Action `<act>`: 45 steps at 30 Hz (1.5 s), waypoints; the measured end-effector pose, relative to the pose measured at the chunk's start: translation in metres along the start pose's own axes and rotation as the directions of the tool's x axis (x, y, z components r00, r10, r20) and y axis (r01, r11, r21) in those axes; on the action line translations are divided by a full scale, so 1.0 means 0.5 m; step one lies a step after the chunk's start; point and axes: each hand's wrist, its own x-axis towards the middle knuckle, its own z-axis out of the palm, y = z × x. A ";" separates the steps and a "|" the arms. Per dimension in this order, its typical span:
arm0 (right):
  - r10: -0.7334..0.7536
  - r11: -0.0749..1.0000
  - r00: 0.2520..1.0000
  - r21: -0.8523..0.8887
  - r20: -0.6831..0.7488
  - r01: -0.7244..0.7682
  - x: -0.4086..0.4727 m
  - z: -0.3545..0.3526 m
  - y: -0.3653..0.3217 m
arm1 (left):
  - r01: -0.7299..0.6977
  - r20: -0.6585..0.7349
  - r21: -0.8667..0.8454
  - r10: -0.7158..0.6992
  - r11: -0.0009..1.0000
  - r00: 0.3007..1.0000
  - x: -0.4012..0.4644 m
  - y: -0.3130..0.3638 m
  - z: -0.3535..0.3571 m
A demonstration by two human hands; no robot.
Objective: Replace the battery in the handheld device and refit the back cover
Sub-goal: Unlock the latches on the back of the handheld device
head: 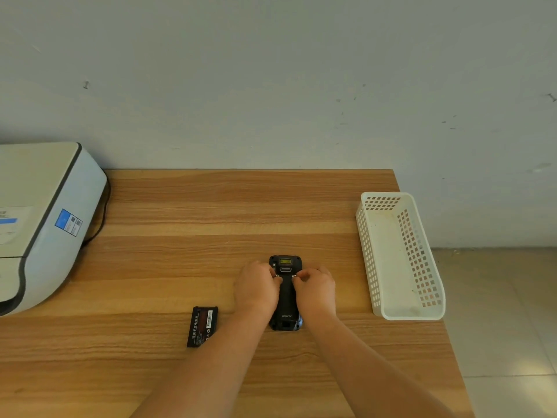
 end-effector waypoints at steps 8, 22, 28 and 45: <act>0.210 0.936 0.978 0.289 0.001 -0.201 0.007 0.014 -0.005 | 0.128 0.018 -0.109 -0.127 0.986 0.992 0.005 0.000 0.013; 0.205 0.913 0.978 0.368 -0.046 -0.174 -0.009 0.023 0.001 | 0.188 0.002 -0.255 -0.194 0.948 0.981 0.005 -0.004 0.037; 0.202 0.918 0.979 0.353 -0.023 -0.181 -0.001 0.022 0.004 | 0.163 -0.006 -0.281 -0.171 0.946 0.985 0.003 -0.007 0.033; 0.374 0.862 0.926 0.385 -0.048 -0.328 -0.008 0.037 -0.020 | 0.172 0.001 -0.295 -0.180 0.940 0.984 -0.006 -0.002 0.027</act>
